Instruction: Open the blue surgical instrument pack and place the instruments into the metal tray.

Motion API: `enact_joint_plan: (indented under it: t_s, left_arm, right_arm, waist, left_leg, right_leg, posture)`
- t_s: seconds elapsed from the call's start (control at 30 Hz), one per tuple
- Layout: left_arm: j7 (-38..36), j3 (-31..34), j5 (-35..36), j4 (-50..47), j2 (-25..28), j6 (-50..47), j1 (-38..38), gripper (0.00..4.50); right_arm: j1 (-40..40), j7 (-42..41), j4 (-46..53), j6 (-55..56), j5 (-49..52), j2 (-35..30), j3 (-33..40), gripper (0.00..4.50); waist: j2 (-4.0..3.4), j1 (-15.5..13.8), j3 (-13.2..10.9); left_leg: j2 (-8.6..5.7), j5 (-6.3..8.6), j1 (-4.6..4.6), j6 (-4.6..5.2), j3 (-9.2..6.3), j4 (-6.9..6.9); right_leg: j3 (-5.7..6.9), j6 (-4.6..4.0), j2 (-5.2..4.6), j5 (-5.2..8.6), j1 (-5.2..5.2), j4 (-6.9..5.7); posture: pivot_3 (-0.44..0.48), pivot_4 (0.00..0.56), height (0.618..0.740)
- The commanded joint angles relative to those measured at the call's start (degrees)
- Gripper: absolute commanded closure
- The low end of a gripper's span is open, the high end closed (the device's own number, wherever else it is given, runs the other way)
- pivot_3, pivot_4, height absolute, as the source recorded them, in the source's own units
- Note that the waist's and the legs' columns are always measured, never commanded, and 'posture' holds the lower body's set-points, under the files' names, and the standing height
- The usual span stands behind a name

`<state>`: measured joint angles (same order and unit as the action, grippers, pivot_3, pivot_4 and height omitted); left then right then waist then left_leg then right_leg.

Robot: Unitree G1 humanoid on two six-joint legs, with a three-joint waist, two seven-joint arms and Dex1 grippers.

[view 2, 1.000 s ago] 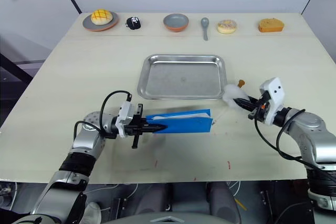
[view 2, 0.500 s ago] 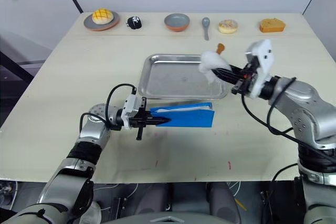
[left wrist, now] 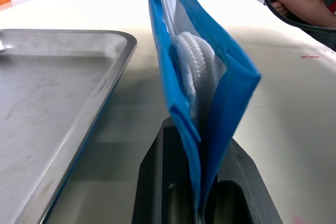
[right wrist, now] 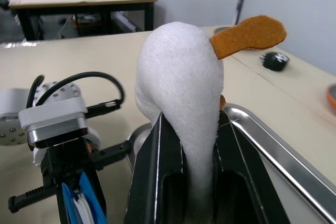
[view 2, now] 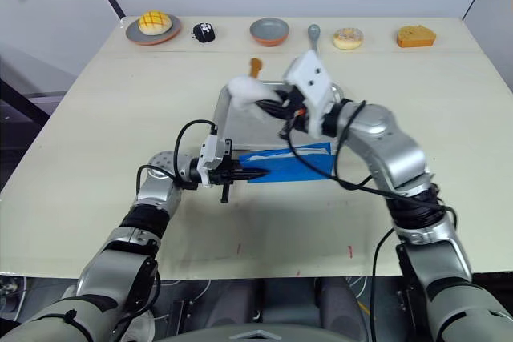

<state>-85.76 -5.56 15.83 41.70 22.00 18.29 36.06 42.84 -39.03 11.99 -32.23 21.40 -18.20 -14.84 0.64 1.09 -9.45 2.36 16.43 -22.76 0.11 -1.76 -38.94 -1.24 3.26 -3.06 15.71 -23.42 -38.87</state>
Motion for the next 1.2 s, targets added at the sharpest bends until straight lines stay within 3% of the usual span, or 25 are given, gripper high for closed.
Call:
enact_joint_plan:
  t_s: [0.03, 0.17, 0.43, 0.7, 0.73, 0.83, 0.97, 1.0, 1.2]
  left_arm:
    - [0.32, -1.39, -2.08, 1.43, -1.28, 0.93, 0.53, 4.50]
    - [0.14, -1.33, -2.36, 2.00, -1.52, 1.32, 0.81, 4.50]
    - [-0.22, -1.20, -2.66, 2.64, -1.55, 1.47, 1.13, 4.50]
    - [-1.07, -0.94, -3.04, 4.59, -1.27, 2.05, 2.41, 4.50]
    - [-1.21, -0.93, -3.08, 4.69, -1.28, 2.16, 2.44, 4.50]
    - [-1.55, -0.89, -3.17, 4.93, -1.26, 2.37, 2.50, 4.50]
    - [-1.68, -0.92, -3.26, 4.78, -1.16, 2.37, 2.32, 4.50]
    - [-1.72, -0.91, -3.25, 4.62, -1.11, 2.33, 2.16, 4.50]
    - [-2.02, -0.97, -3.18, 3.96, -1.00, 2.09, 1.62, 4.50]
  right_arm:
    - [2.64, -0.70, 1.41, 4.98, -1.65, 2.62, -1.19, 4.45]
    - [1.70, -1.58, 2.68, 5.72, -1.67, 4.54, -2.03, 4.45]
    - [-6.63, -12.03, 8.28, 11.44, -3.38, -5.42, -4.14, 4.45]
    - [-12.51, -20.06, 6.14, 28.46, -11.25, -11.23, -8.30, 4.45]
    - [-12.75, -20.38, 5.35, 30.05, -12.12, -11.25, -8.56, 3.58]
    - [-12.89, -20.77, 3.09, 33.78, -14.04, -11.12, -8.80, 2.36]
    - [-13.17, -21.32, 2.36, 35.56, -14.03, -11.03, -8.06, 0.34]
    - [-13.26, -21.46, 2.54, 35.71, -13.74, -11.23, -7.68, 0.07]
    - [-15.89, -20.93, 7.52, 30.68, -7.02, -13.94, -1.01, 0.07]
  waist:
    - [0.00, -0.27, 0.00]
    - [0.00, -0.37, 0.00]
    - [-0.01, -0.29, 0.01]
    - [0.00, -0.19, 0.02]
    - [0.00, -0.17, 0.02]
    - [0.01, -0.23, 0.02]
    - [0.01, -0.24, 0.02]
    - [0.01, -0.24, 0.02]
    - [0.01, -0.31, 0.02]
  left_leg:
    - [0.00, 0.00, -0.02, -0.01, 0.00, -0.01]
    - [-0.06, -0.02, -0.12, -0.04, -0.05, -0.16]
    - [-0.10, 0.06, -0.11, 0.11, -0.10, -0.20]
    - [-0.11, 0.09, -0.09, 0.16, -0.14, -0.22]
    - [-0.11, 0.09, -0.08, 0.16, -0.14, -0.22]
    - [-0.11, 0.08, -0.07, 0.13, -0.15, -0.23]
    - [-0.11, -0.01, -0.07, -0.02, -0.15, -0.24]
    - [-0.11, -0.01, -0.07, -0.02, -0.15, -0.24]
    - [-0.11, -0.01, -0.07, -0.03, -0.14, -0.24]
  right_leg:
    - [0.01, 0.00, 0.00, 0.00, 0.00, 0.00]
    - [0.03, 0.00, -0.04, 0.00, 0.02, 0.02]
    - [-0.01, 0.00, -0.04, 0.00, 0.07, 0.02]
    - [0.01, 0.01, -0.03, 0.00, 0.12, 0.04]
    - [0.01, 0.01, -0.03, 0.00, 0.12, 0.03]
    - [0.01, 0.00, -0.03, 0.00, 0.12, 0.03]
    - [0.01, 0.01, -0.03, 0.00, 0.13, 0.03]
    - [0.01, 0.00, -0.02, 0.00, 0.13, 0.03]
    - [0.01, 0.00, -0.03, 0.00, 0.16, 0.06]
  posture:
    - [0.000, 0.150, 0.732]
    - [0.000, 0.150, 0.732]
    - [0.000, 0.150, 0.732]
    - [0.000, 0.150, 0.732]
    - [0.000, 0.150, 0.732]
    - [0.000, 0.150, 0.732]
    - [0.000, 0.150, 0.732]
    - [0.000, 0.150, 0.732]
    - [0.000, 0.150, 0.732]
